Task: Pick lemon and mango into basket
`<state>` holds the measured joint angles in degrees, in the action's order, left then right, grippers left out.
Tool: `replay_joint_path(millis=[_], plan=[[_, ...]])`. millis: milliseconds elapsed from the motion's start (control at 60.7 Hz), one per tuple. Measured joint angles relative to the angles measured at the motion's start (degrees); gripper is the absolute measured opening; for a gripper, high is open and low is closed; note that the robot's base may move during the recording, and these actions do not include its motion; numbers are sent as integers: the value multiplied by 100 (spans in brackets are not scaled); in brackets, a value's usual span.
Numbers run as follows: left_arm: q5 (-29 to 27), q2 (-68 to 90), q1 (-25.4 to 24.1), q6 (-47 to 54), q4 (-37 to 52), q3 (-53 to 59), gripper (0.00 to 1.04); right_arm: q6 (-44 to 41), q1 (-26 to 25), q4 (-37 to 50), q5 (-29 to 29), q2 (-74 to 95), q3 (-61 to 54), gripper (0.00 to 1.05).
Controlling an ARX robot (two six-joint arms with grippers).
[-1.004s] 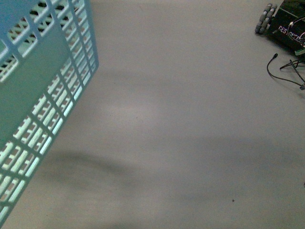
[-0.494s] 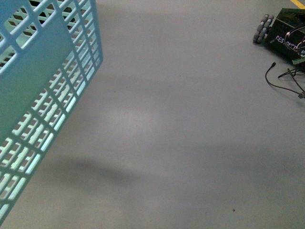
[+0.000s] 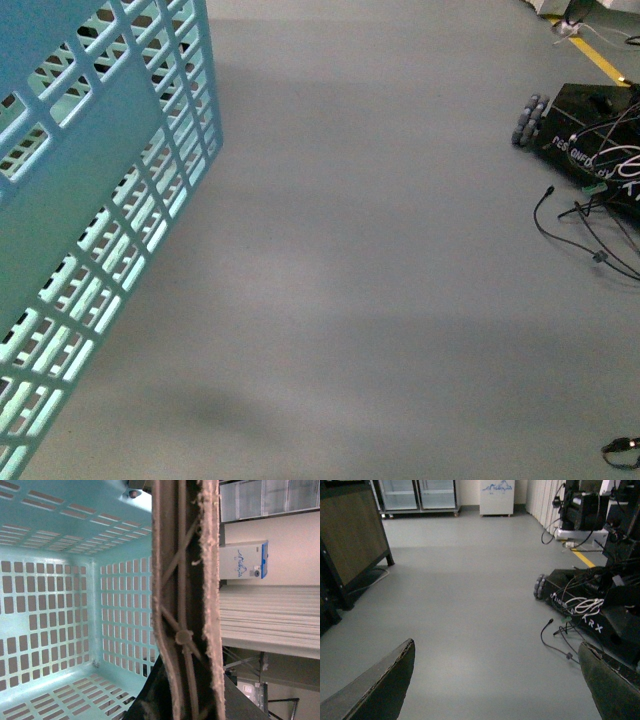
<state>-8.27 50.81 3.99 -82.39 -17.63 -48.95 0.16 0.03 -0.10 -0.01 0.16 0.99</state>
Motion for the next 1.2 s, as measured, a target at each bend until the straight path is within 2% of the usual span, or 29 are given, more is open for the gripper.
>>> replay_joint_path(millis=[1202], plan=[[11, 0, 0, 0, 0, 0, 6, -2, 0, 0, 4, 0, 0, 96]])
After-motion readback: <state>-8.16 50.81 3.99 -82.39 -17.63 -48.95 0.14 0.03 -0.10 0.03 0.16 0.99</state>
